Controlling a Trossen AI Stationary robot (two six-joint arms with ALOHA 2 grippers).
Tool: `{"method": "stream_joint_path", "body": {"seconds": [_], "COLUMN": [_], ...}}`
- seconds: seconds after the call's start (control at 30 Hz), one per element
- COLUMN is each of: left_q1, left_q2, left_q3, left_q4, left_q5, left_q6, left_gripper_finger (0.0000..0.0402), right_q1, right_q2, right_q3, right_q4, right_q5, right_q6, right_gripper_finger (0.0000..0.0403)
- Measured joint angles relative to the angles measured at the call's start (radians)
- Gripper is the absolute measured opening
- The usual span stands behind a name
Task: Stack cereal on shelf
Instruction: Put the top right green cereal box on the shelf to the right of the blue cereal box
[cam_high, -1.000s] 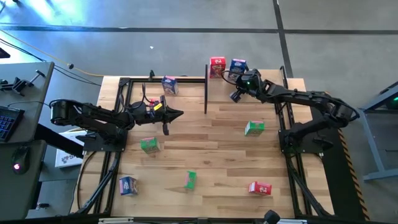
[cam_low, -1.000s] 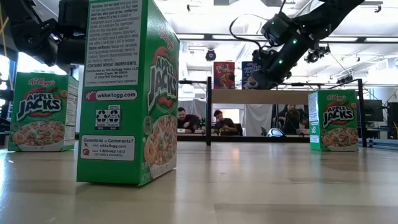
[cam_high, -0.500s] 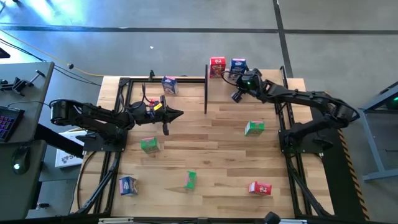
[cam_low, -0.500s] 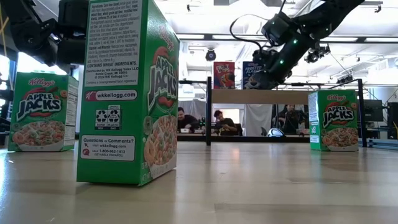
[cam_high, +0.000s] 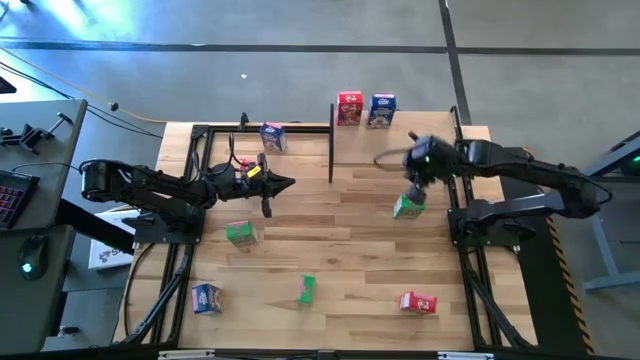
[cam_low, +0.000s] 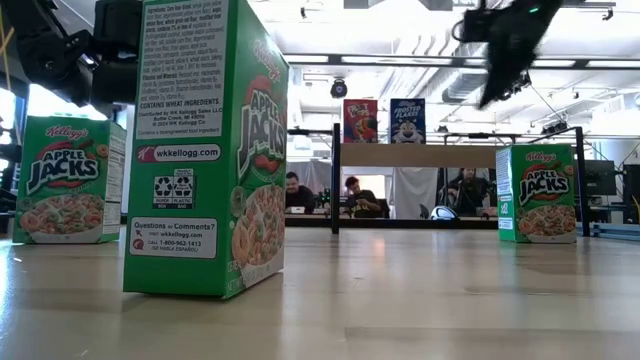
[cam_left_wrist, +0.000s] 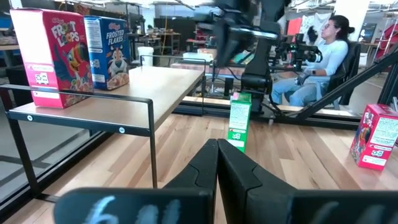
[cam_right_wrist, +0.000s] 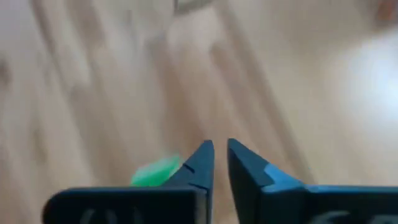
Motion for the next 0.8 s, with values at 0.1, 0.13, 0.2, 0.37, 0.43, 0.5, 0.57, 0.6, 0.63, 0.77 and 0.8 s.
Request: {"method": "stream_joint_path", "body": {"seconds": [0.1, 0.13, 0.2, 0.37, 0.43, 0.5, 0.57, 0.6, 0.63, 0.77, 0.8], "left_q1": [0.0, 0.0, 0.0, 0.0, 0.0, 0.0, 0.0, 0.0, 0.0, 0.0, 0.0], "left_q2": [0.0, 0.0, 0.0, 0.0, 0.0, 0.0, 0.0, 0.0, 0.0, 0.0, 0.0], "left_q3": [0.0, 0.0, 0.0, 0.0, 0.0, 0.0, 0.0, 0.0, 0.0, 0.0, 0.0], "left_q4": [0.0, 0.0, 0.001, 0.001, 0.001, 0.001, 0.001, 0.001, 0.0, 0.0, 0.0], "left_q5": [0.0, 0.0, 0.0, 0.0, 0.0, 0.0, 0.0, 0.0, 0.0, 0.0, 0.0], "left_q6": [0.0, 0.0, 0.0, -0.004, -0.004, -0.004, -0.004, -0.004, -0.004, -0.003, -0.003], "left_gripper_finger": [0.0, 0.0, 0.0, 0.0, 0.0, 0.0, 0.0, 0.0, 0.0, 0.0, 0.0], "right_q1": [0.085, 0.108, 0.146, 0.17, 0.169, 0.169, 0.169, 0.167, 0.166, 0.149, 0.145], "right_q2": [0.012, 0.022, 0.046, 0.122, 0.156, 0.19, 0.219, 0.232, 0.245, 0.283, 0.29], "right_q3": [0.001, 0.001, 0.001, 0.001, 0.001, 0.001, 0.001, 0.001, 0.001, 0.001, 0.001], "right_q4": [-0.111, -0.129, -0.152, -0.198, -0.198, -0.198, -0.196, -0.195, -0.195, -0.192, -0.191], "right_q5": [-0.005, -0.008, -0.011, -0.012, -0.012, -0.012, -0.011, -0.008, -0.004, -0.005, -0.003], "right_q6": [0.107, 0.136, 0.167, 0.178, 0.163, 0.133, 0.108, 0.094, 0.091, 0.082, 0.082], "right_gripper_finger": [0.0092, 0.0116, 0.0163, 0.0269, 0.0295, 0.0308, 0.0312, 0.0313, 0.0313, 0.0314, 0.0314]}}
